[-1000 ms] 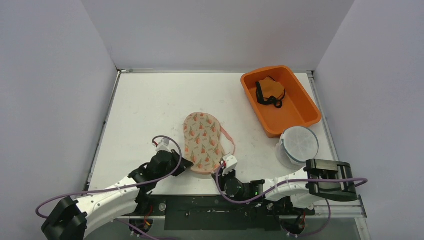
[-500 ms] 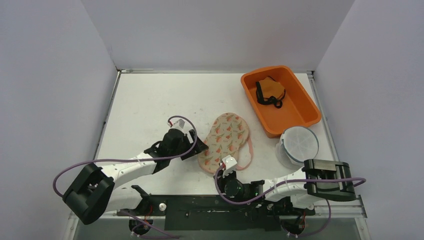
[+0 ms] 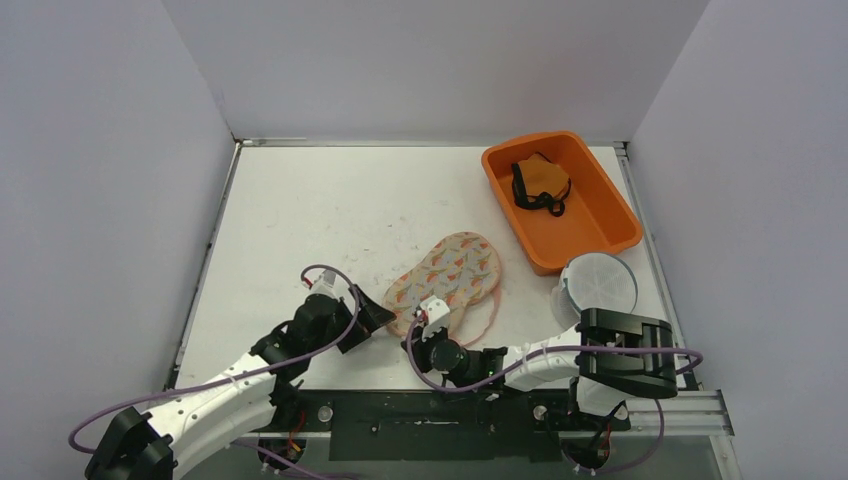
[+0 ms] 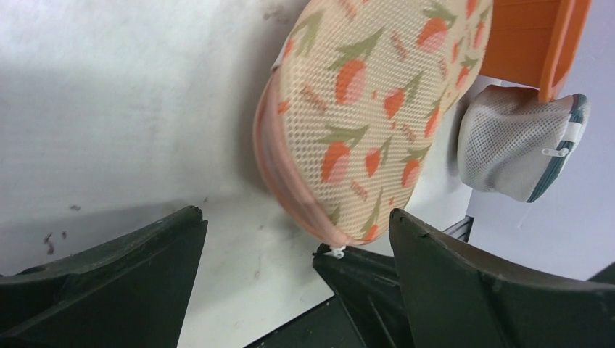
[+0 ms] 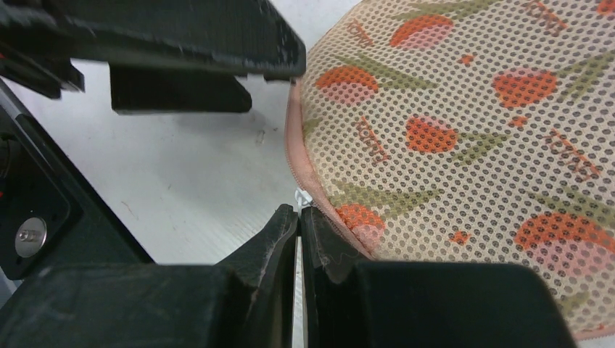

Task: Unzip the laundry bag and remove the bra
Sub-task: Unzip the laundry bag at the center of the board.

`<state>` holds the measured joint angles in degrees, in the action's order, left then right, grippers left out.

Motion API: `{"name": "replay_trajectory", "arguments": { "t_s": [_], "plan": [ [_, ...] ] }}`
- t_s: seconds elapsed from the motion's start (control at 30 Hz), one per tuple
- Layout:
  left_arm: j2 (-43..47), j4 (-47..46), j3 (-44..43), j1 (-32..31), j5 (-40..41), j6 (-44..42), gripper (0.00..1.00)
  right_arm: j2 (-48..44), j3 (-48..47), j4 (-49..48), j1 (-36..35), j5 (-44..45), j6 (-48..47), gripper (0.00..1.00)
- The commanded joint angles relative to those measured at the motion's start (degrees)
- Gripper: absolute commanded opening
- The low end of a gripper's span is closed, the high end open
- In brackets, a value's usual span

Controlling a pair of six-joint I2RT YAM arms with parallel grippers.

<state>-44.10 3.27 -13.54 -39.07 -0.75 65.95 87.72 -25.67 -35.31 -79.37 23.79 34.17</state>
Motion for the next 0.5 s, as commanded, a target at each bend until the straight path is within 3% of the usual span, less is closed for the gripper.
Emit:
{"name": "replay_trajectory", "arguments": {
  "t_s": [0.0,0.13,0.27,0.37,0.47],
  "plan": [
    [3.0,-3.4,3.6,-0.8,-1.6,7.9,0.97,1.6,-2.9,-4.7,0.3,-3.0,-1.2,0.05],
    [-0.4,-8.1,4.1,-2.0,-1.8,10.1,1.0,2.6,-3.1,-4.9,0.4,-3.4,-0.8,0.05],
    [-5.8,-11.9,3.6,-2.7,-1.2,11.4,0.9,3.0,-3.5,-5.0,0.2,-3.5,-0.6,0.05],
    [-7.3,-14.4,4.2,-2.8,0.1,12.3,0.8,2.9,-3.7,-4.4,-0.4,-3.2,-0.5,0.05],
    [-7.2,-14.6,4.4,-2.8,1.5,12.5,0.62,2.3,-3.6,-3.5,-0.8,-2.7,-0.3,0.05]
  ]
}}
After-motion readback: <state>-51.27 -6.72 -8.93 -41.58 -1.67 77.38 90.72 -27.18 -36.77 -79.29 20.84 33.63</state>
